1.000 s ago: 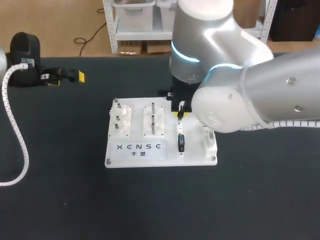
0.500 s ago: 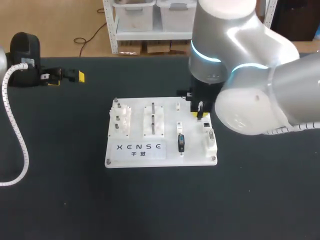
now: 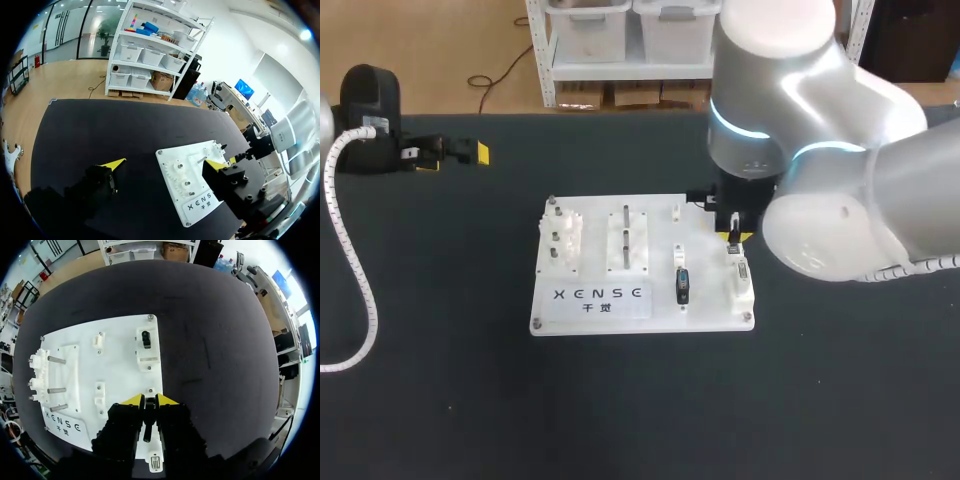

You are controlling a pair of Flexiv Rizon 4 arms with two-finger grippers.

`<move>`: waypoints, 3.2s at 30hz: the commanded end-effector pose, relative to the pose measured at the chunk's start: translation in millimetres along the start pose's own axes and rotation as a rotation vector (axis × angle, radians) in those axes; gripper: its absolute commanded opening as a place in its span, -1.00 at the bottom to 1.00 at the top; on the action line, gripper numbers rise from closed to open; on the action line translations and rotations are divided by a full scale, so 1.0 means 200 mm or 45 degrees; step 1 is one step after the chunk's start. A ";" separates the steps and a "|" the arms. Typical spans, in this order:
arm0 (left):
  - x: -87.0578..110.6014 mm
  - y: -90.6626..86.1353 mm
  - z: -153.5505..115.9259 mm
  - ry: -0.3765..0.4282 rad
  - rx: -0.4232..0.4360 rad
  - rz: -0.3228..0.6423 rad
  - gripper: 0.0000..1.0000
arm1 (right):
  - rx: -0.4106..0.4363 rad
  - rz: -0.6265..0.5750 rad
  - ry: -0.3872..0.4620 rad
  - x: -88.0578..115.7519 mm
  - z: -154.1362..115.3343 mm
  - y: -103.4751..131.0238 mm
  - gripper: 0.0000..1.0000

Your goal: Insert the USB connector, Ethernet cable, and multi-pin plug into their matching sockets one by one.

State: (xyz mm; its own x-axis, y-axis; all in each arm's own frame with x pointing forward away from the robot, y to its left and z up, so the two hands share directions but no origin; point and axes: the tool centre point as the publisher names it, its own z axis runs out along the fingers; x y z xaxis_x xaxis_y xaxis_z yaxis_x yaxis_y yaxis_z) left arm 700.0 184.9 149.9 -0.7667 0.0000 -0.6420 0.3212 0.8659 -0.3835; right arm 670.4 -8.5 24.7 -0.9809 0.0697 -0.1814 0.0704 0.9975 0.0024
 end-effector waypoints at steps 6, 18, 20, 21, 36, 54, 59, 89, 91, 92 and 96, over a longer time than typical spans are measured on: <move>0.00 0.00 0.00 0.000 0.000 0.000 1.00 | -0.001 0.008 -0.002 0.00 0.03 0.00 -1.00; 0.00 0.00 0.00 0.000 0.000 0.000 1.00 | -0.007 0.013 -0.005 0.00 0.05 0.00 -1.00; 0.00 0.00 0.00 0.000 0.000 0.000 1.00 | -0.011 0.013 -0.008 0.00 0.05 0.00 -1.00; 0.00 0.00 0.00 0.000 0.000 0.000 1.00 | -0.010 0.013 -0.008 0.00 0.05 0.00 -1.00; 0.00 0.00 0.00 0.000 0.000 0.000 1.00 | 0.052 0.043 0.060 0.05 0.19 -0.04 -1.00; 0.00 0.00 0.00 0.000 0.000 0.000 1.00 | 0.032 -0.039 -0.185 0.00 -0.10 0.11 1.00; 0.00 0.00 0.00 0.000 0.000 0.000 1.00 | 0.002 -0.085 -0.223 0.04 -0.19 0.23 1.00; 0.00 0.00 0.00 0.000 0.000 0.000 1.00 | -0.069 -0.086 0.150 0.37 -0.01 0.36 -0.08; 0.00 0.00 0.00 0.000 0.000 0.000 1.00 | -0.069 -0.085 0.154 0.37 -0.01 0.36 -0.11; 0.00 0.00 0.00 0.000 0.000 0.000 1.00 | -0.068 -0.085 0.156 0.37 -0.01 0.36 -0.12; 0.00 0.00 0.00 0.000 0.000 0.000 1.00 | -0.065 -0.087 0.162 0.38 -0.01 0.35 -0.17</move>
State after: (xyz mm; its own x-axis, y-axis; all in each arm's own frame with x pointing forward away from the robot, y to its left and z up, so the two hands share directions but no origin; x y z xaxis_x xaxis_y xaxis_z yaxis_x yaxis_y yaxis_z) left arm 700.0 184.9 149.9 -0.7667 0.0000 -0.6420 0.3212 0.8659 -0.3835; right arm 601.4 68.7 11.2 -0.9985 -0.0011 -0.0550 -0.0035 0.9990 0.0437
